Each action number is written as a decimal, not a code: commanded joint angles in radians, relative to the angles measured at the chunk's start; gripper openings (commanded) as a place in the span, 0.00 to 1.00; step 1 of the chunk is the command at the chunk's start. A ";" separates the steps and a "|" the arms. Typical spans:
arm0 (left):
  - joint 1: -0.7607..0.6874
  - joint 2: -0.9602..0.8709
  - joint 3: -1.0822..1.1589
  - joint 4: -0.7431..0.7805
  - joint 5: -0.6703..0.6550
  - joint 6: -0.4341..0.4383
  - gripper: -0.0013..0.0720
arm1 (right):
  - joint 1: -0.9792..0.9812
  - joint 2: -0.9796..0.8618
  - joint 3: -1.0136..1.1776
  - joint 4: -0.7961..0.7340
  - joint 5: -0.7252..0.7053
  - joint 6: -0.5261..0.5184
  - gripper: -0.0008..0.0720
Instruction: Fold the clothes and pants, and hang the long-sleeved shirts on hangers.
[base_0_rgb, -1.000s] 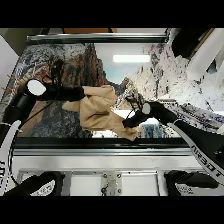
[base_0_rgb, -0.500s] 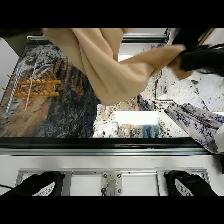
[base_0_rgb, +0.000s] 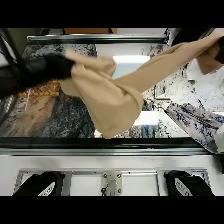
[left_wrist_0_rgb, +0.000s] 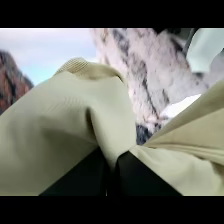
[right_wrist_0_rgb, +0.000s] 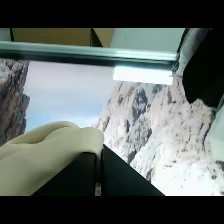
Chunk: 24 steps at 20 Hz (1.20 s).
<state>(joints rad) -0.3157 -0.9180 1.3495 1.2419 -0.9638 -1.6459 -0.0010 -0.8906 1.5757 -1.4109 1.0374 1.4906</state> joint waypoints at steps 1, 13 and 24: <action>0.002 0.064 -0.332 -0.027 -0.043 -0.046 0.19 | -0.003 -0.145 -0.014 0.005 0.027 0.006 0.34; 0.192 -0.407 -0.084 -0.034 -0.038 0.116 0.95 | -0.003 -0.175 -0.154 0.068 0.272 0.002 0.92; 0.177 -1.109 0.423 -0.219 -0.361 0.140 0.95 | -0.001 -0.143 -0.668 0.302 0.083 0.002 0.92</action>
<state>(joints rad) -0.1120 -1.9198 1.6669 1.0416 -1.2446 -1.5116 -0.0032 -1.0176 1.0161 -1.2190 1.2118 1.4929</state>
